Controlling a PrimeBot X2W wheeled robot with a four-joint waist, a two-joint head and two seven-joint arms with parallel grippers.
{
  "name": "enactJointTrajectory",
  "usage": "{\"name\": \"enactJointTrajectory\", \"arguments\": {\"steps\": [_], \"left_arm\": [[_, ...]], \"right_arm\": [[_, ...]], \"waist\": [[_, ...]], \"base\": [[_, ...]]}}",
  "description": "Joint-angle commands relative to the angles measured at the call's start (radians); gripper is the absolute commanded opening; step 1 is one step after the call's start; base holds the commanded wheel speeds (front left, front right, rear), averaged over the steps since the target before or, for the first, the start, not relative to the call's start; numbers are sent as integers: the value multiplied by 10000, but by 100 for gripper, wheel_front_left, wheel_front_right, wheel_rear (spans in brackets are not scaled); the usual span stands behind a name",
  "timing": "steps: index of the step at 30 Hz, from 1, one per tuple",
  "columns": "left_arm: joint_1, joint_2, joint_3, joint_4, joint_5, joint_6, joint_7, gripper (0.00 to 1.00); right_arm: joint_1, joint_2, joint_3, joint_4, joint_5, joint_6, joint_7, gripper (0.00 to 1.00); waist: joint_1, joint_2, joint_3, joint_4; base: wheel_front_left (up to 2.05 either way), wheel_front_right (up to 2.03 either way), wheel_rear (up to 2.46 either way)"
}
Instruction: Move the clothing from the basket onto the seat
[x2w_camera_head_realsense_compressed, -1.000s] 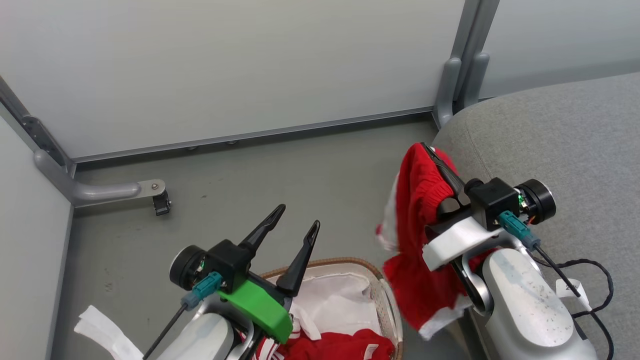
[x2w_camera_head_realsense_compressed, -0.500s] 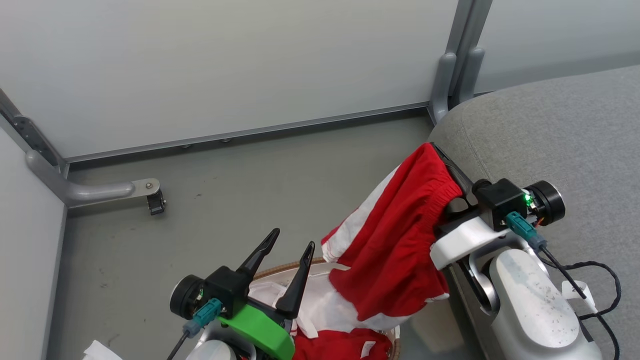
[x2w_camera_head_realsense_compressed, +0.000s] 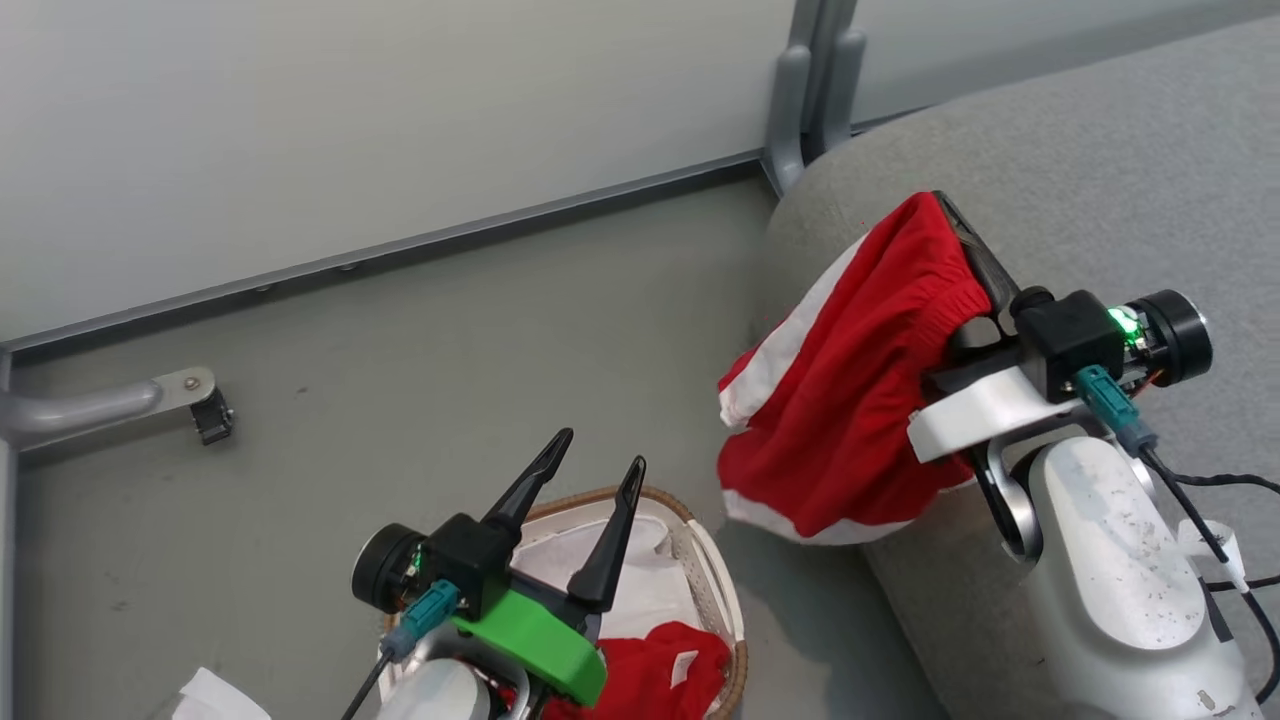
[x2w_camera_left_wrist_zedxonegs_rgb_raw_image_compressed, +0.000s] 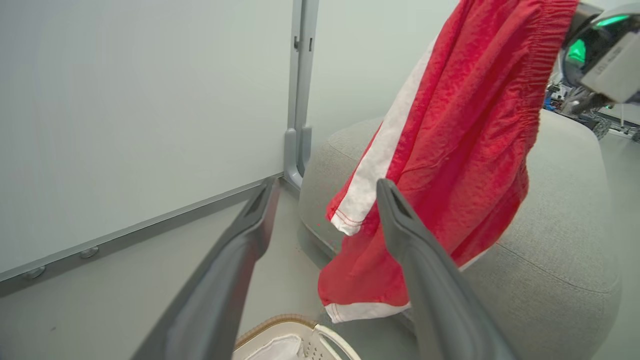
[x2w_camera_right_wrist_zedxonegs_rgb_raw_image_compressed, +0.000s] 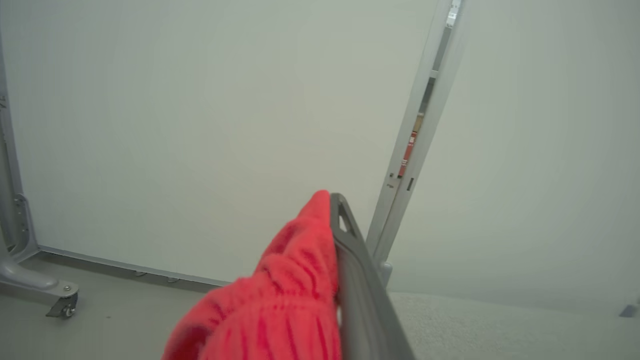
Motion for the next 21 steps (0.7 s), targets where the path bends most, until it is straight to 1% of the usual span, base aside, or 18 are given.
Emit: {"name": "enactJointTrajectory", "arguments": {"steps": [1,7,11,17,21], "left_arm": [[-249,14,-43,-62,111,-31,-5,100],[-662,254,-261,-90,132,-32,-5,100],[-943,418,-496,-75,123,-33,-5,100],[-1237,623,-750,-50,124,-34,-5,100],[-1327,751,-853,-18,128,-33,-5,100]], "right_arm": [[-126,-29,-113,-101,-101,-14,-5,0],[-149,-21,-583,-295,-55,-14,-5,0],[-92,-22,-819,-406,53,-14,-5,0],[38,-22,-1080,-509,270,-14,-5,0],[87,-24,-1227,-550,385,-14,-5,0]], "waist": [[0,0,638,-943],[0,0,1230,-2063],[0,0,1579,-2653],[0,0,1917,-3194],[0,0,2037,-3358]], "base": [[0,0,0],[0,0,0],[0,0,0],[0,0,0],[0,0,0]]}}
